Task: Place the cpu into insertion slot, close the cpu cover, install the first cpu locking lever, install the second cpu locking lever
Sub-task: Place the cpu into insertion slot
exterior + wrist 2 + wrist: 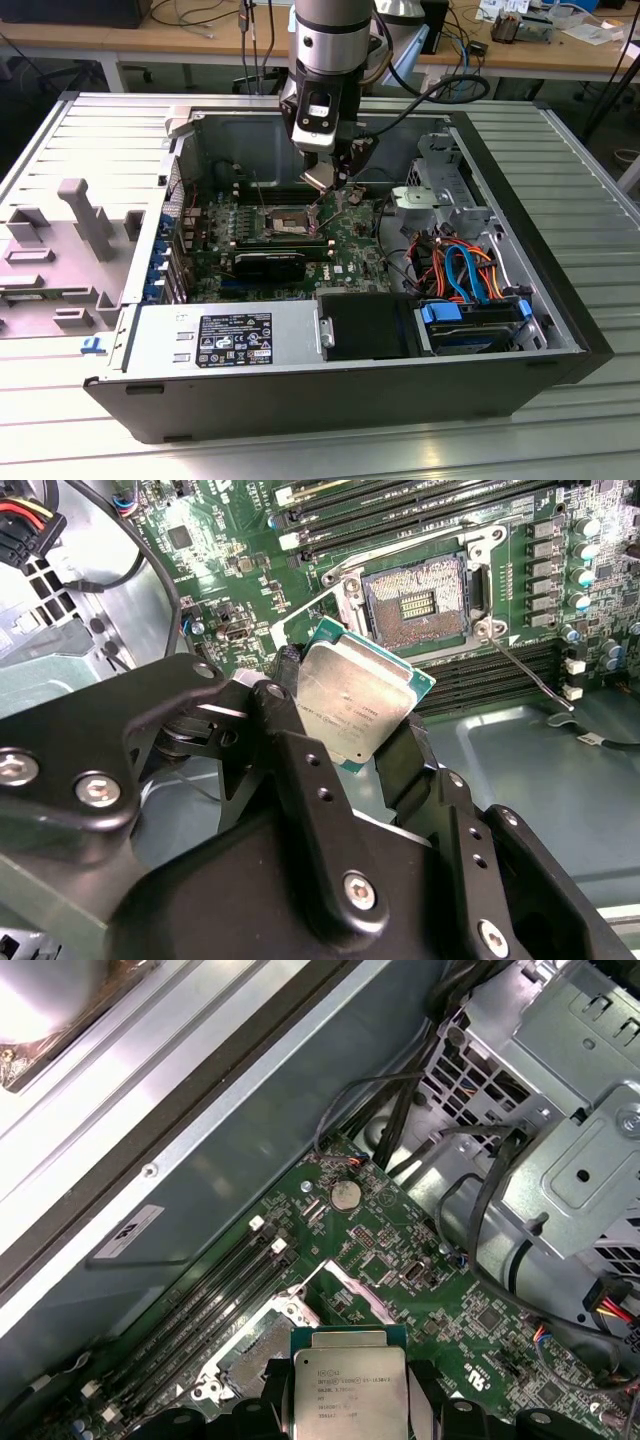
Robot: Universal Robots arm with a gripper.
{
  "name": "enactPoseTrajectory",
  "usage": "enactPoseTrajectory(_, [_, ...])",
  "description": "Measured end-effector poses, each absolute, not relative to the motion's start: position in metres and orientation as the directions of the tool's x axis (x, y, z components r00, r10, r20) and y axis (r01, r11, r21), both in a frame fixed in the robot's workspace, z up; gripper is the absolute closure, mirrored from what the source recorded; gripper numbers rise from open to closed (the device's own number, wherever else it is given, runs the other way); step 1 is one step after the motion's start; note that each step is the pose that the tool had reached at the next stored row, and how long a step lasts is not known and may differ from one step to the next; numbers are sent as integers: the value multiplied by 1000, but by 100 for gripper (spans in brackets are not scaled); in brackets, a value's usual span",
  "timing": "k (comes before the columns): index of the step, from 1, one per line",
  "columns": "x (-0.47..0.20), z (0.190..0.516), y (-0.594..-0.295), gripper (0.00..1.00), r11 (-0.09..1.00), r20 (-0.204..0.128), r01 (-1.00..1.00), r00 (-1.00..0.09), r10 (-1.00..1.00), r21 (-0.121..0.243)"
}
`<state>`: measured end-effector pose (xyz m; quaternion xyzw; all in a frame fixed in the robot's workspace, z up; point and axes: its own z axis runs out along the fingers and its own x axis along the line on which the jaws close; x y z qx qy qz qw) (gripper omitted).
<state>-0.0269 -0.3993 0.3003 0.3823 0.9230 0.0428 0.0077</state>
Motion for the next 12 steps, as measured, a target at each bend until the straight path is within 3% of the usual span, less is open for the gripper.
enactPoseTrajectory(12, [-27,300,-399,45,696,18,713,-699,715,85])
